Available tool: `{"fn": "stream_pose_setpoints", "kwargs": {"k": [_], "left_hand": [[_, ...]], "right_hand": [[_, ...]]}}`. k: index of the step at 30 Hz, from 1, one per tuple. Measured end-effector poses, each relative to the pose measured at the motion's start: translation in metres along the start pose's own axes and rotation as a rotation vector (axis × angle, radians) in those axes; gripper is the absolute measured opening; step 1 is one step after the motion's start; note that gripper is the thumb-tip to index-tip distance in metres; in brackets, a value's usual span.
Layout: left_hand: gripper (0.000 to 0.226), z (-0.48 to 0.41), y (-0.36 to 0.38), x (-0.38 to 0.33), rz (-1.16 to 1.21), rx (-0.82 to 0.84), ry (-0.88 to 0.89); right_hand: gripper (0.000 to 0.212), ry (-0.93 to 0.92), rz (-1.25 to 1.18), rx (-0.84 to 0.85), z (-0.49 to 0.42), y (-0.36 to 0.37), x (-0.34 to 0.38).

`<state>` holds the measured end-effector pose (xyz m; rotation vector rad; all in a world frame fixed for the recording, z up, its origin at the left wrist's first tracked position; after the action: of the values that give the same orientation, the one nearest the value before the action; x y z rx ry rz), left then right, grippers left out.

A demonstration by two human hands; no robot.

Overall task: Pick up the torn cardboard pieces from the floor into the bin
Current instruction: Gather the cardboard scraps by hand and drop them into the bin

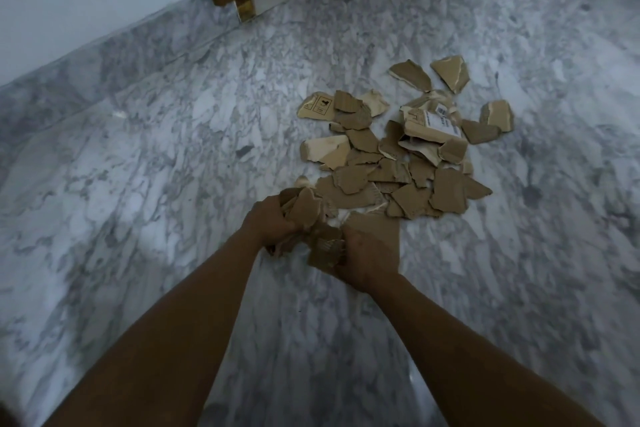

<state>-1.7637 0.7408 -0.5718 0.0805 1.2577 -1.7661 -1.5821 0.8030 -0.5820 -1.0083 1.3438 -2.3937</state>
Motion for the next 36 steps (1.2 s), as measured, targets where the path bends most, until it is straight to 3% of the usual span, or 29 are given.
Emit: {"fn": "stream_pose_setpoints", "kwargs": {"k": [6,11,14,19,22,25,27,30,33,34,36], "left_hand": [[0.104,0.025,-0.037,0.041,0.044,-0.104,-0.154],[0.1,0.035,-0.046,0.055,0.084,-0.12,-0.154],[0.088,0.038,-0.046,0.049,0.112,-0.116,-0.065],[0.08,0.04,-0.049,0.025,0.163,-0.107,0.102],[0.085,0.037,-0.043,0.018,0.127,-0.044,0.068],[0.088,0.034,-0.028,0.016,0.046,0.046,0.008],[0.078,0.032,-0.023,0.014,0.055,0.049,0.009],[0.084,0.032,-0.023,0.011,0.07,0.026,-0.003],[0.092,0.028,-0.034,0.005,0.126,-0.024,-0.012],[0.088,0.026,-0.038,-0.001,0.163,-0.033,-0.007],[0.075,0.018,-0.047,-0.015,0.215,-0.047,-0.002]], "right_hand": [[0.037,-0.102,0.253,-0.02,0.009,0.007,0.022],[0.043,-0.125,0.306,-0.002,0.013,0.011,0.024],[0.051,-0.004,0.025,0.144,0.005,0.005,0.007],[0.029,0.243,-0.078,0.076,-0.009,-0.053,-0.049],[0.05,0.491,-0.297,0.045,-0.007,-0.052,-0.082],[0.083,0.631,-0.238,-0.002,0.003,-0.023,-0.088],[0.08,0.668,-0.291,-0.081,0.007,-0.01,-0.088],[0.056,0.526,-0.295,-0.087,0.0,-0.009,-0.075],[0.024,0.156,-0.061,0.011,-0.001,-0.028,-0.036],[0.023,0.03,0.006,0.065,0.004,-0.034,-0.022],[0.04,-0.096,0.05,0.17,0.016,-0.047,-0.014]]}}
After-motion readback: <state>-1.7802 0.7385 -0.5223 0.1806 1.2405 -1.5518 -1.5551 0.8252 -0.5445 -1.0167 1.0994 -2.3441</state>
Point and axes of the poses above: each hand's wrist, its own z-axis away from the middle knuckle, its own y-axis out of the palm, x = y × z, the point moved 9 cm from there along -z, towards the middle knuckle, and after that the axes turned 5 degrees about y, right-handed, at the moved point
